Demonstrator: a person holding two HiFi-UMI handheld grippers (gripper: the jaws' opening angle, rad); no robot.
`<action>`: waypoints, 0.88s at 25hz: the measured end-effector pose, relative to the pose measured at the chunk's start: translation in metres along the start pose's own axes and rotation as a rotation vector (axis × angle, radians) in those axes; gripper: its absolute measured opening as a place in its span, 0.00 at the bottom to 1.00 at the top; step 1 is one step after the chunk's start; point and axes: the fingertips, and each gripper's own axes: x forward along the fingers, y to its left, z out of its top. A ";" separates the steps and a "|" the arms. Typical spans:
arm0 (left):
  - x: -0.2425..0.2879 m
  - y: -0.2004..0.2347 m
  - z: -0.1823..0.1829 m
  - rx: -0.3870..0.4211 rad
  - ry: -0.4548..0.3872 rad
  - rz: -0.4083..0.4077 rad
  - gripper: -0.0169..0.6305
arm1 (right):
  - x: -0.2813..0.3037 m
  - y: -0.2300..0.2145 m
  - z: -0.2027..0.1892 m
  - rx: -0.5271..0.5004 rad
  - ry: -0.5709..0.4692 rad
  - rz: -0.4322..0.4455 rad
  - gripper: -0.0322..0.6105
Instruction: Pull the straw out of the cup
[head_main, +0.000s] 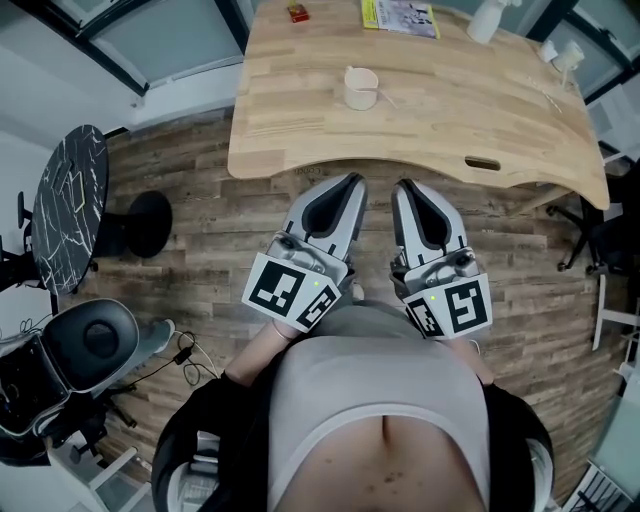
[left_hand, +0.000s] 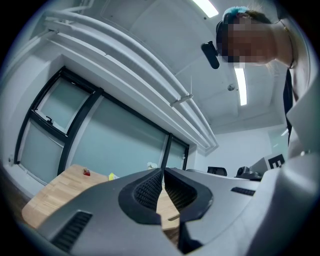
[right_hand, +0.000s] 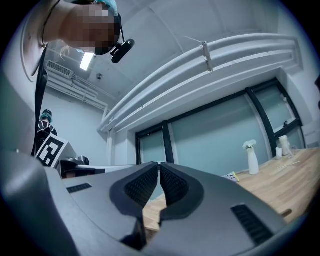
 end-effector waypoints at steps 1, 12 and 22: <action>0.004 0.003 0.001 0.001 -0.002 -0.004 0.05 | 0.004 -0.003 0.000 -0.002 -0.002 -0.002 0.11; 0.077 0.058 0.006 -0.001 0.002 -0.048 0.05 | 0.079 -0.051 -0.007 -0.022 -0.006 -0.028 0.11; 0.142 0.119 0.015 -0.013 0.031 -0.082 0.05 | 0.156 -0.093 -0.012 -0.017 0.002 -0.069 0.11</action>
